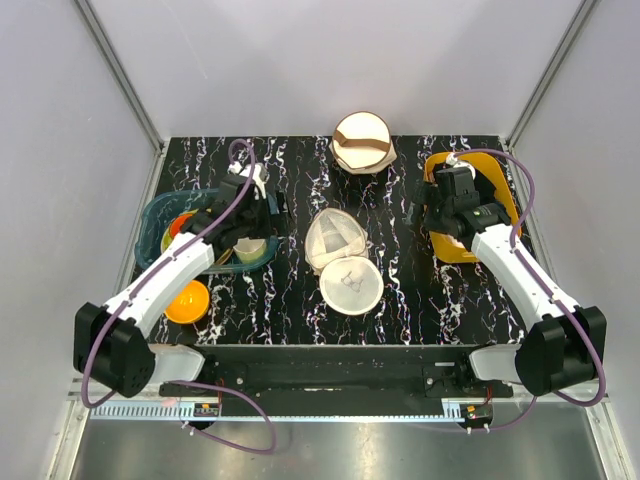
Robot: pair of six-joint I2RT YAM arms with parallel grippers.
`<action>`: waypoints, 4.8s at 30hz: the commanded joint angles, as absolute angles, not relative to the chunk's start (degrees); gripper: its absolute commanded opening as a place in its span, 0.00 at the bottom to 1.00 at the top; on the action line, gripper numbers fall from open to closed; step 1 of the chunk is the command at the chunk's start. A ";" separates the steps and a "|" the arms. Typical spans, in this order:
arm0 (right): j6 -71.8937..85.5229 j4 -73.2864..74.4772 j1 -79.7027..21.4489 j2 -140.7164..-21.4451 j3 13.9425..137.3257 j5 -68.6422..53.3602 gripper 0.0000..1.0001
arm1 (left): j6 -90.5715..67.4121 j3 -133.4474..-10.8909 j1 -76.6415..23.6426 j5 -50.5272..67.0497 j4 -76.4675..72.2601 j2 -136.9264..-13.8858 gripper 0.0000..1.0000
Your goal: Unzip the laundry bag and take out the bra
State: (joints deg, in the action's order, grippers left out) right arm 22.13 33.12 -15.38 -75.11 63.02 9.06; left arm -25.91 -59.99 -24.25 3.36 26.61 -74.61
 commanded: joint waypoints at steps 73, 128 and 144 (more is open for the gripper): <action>31.64 33.14 -16.35 -63.09 55.90 -2.37 1.00 | -52.98 -137.90 -19.60 31.46 -9.40 -150.21 0.23; 48.07 24.70 -24.87 -61.52 57.22 8.17 1.00 | -67.50 -73.22 -38.67 12.12 -7.54 -90.35 0.00; 49.78 12.73 -24.87 -62.22 53.95 13.62 0.00 | -63.20 -70.13 -37.71 20.47 -6.42 -87.63 0.00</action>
State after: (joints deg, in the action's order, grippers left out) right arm 55.07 16.05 -24.60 -63.61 51.53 9.45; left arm -64.97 -68.77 -38.04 13.96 -2.24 -91.85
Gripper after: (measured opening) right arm 0.050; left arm 0.049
